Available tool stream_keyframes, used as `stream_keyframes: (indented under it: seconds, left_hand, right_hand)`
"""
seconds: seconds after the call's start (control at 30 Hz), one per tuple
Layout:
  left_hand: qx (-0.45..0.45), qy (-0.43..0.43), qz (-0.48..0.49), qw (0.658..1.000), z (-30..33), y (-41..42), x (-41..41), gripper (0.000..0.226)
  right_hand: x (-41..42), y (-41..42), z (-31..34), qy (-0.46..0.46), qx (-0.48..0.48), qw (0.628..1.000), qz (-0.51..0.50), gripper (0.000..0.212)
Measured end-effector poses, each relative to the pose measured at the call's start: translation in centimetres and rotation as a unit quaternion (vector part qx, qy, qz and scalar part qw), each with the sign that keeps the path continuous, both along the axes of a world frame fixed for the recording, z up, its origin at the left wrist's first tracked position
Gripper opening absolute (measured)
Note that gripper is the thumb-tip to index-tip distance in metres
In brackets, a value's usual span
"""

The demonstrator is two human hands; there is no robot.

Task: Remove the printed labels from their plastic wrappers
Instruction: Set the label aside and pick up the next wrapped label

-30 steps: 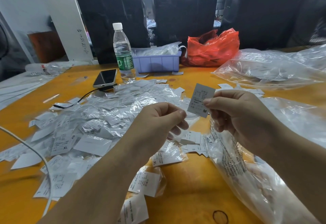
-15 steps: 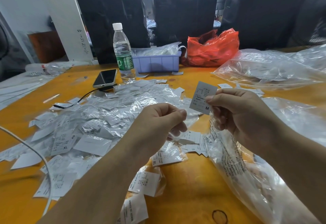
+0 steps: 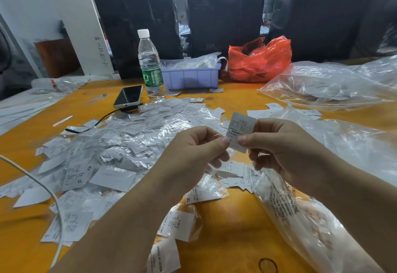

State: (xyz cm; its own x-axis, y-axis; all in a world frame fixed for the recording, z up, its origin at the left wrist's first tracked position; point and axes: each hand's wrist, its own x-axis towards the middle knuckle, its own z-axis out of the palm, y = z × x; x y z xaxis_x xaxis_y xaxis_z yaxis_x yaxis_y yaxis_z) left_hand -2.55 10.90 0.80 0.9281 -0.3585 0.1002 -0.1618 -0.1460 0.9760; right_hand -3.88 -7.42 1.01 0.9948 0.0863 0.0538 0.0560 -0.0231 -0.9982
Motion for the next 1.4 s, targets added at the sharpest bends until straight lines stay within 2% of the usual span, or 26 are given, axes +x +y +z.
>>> stream_keyframes:
  seconds: [0.23, 0.33, 0.4, 0.67, 0.93, 1.13, 1.3, 1.4]
  left_hand:
    - [0.004, 0.001, -0.009, 1.0, -0.04, 0.02, 0.07, 0.01]
    - [-0.001, 0.002, -0.014, 1.0, -0.05, 0.02, 0.01, 0.008]
    - [-0.004, 0.005, -0.015, 1.0, -0.03, 0.03, -0.07, 0.007]
    - [-0.019, 0.012, -0.002, 1.0, 0.15, 0.12, 0.03, 0.011]
    - [-0.015, 0.012, -0.003, 1.0, 0.23, 0.09, -0.17, 0.003]
    - [-0.015, 0.003, 0.002, 1.0, 0.22, 0.13, -0.25, 0.007]
    - [-0.028, -0.005, 0.022, 0.999, 0.31, 0.19, -0.19, 0.005]
    - [-0.014, -0.01, 0.022, 1.0, 0.28, 0.23, -0.15, 0.004]
  right_hand:
    - [-0.21, 0.03, 0.03, -0.02, 0.018, 1.0, 0.002, 0.021]
    - [-0.18, 0.09, 0.11, -0.03, 0.027, 0.999, -0.014, 0.008]
    - [-0.18, 0.18, 0.05, -0.027, 0.027, 0.999, -0.014, 0.009]
    - [-0.3, 0.29, 0.05, -0.003, 0.012, 0.999, 0.031, 0.037]
    - [-0.38, 0.49, 0.06, -0.015, 0.024, 1.0, 0.001, 0.038]
    - [-0.65, 0.68, 0.04, -0.006, 0.02, 0.999, 0.043, 0.035]
    - [-0.53, 0.52, 0.25, 0.006, -0.007, 0.998, 0.059, 0.041]
    - [-0.41, 0.36, 0.41, 0.004, 0.001, 0.999, 0.045, 0.034]
